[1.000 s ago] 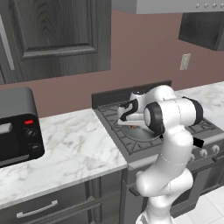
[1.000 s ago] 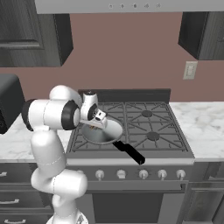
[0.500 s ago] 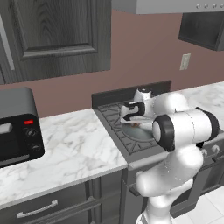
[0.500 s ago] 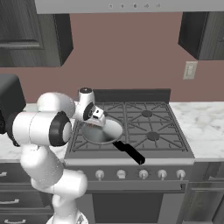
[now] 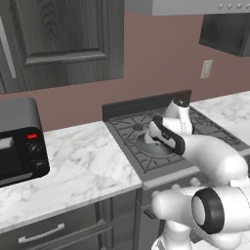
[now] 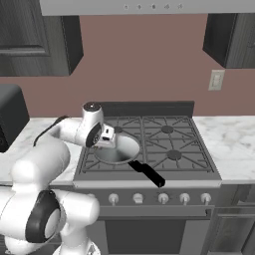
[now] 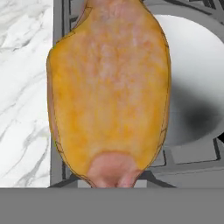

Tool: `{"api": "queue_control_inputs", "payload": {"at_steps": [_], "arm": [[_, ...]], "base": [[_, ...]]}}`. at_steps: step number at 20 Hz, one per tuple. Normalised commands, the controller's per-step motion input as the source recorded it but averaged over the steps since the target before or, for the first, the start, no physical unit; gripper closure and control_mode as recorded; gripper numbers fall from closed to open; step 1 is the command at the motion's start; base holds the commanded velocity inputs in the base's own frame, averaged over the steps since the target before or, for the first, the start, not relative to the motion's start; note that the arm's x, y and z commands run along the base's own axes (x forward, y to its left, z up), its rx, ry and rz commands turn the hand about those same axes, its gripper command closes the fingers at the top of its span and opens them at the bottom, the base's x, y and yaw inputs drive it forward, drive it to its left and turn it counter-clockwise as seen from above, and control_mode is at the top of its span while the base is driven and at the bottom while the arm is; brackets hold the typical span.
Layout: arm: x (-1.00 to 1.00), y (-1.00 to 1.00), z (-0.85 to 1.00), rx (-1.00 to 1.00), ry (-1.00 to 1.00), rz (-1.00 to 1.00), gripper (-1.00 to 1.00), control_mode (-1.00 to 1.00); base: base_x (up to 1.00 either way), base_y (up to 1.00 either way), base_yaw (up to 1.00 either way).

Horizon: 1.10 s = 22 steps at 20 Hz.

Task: Take the chicken drumsticks from the pan and place one on each plate on the dining counter.

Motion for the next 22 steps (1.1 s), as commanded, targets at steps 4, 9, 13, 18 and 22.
{"api": "queue_control_inputs", "payload": {"at_steps": [4,9,13,18,22], "arm": [[-0.74,-0.10,0.63,0.00,0.00,0.28,1.00,-1.00],[-0.60,-0.06,0.49,0.00,0.03,0.24,1.00,-1.00],[-0.58,-0.02,0.19,0.00,0.00,0.21,1.00,-1.00],[-0.11,0.00,0.00,0.00,0.00,0.05,1.00,-1.00],[0.00,0.00,0.00,0.00,0.00,0.00,1.00,-1.00]], "base": [[0.00,0.00,0.00],[0.00,0.00,0.00],[0.00,0.00,0.00],[0.00,0.00,0.00],[0.00,0.00,0.00]]}}
